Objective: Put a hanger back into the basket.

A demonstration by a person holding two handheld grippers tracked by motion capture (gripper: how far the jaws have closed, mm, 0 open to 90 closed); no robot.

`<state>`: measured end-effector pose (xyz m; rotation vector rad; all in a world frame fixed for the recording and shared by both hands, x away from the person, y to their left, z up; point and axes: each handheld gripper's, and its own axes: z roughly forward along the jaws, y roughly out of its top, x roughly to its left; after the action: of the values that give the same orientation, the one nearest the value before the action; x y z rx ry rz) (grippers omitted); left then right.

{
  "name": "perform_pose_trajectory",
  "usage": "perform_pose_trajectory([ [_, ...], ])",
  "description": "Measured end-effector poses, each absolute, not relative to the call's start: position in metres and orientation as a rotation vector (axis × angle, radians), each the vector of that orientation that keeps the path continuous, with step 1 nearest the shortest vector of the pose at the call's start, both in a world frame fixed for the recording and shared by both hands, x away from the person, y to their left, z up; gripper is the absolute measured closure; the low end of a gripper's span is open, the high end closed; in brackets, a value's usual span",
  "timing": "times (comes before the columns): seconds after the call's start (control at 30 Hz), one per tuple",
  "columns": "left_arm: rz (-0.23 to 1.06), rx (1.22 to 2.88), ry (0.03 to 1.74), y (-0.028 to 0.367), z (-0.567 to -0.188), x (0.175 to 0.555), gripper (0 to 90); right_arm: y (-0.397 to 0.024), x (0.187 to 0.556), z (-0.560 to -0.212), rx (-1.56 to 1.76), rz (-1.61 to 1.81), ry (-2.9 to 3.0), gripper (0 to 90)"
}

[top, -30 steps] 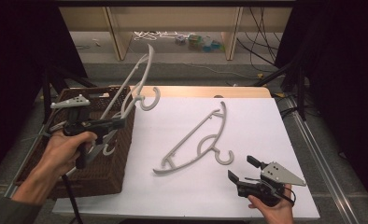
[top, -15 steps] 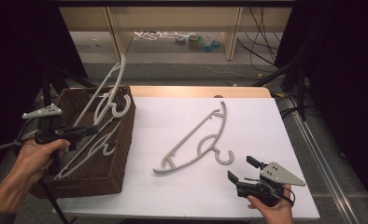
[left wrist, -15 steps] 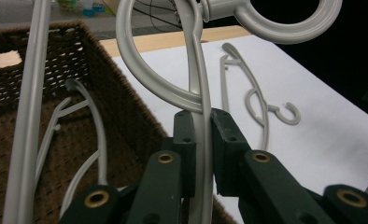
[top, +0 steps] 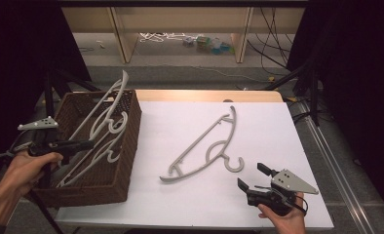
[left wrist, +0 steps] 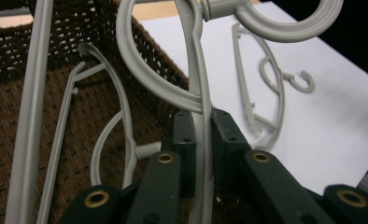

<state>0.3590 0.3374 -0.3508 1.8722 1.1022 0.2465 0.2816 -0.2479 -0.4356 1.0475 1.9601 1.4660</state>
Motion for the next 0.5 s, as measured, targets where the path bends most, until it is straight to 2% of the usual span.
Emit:
perform_pose_trajectory([
  [0.5, 0.187, 1.995, 1.118, 0.357, -0.368, 0.362, 81.1, -0.248, 0.281, -0.435, 1.046, 1.447, 1.968, 16.0],
])
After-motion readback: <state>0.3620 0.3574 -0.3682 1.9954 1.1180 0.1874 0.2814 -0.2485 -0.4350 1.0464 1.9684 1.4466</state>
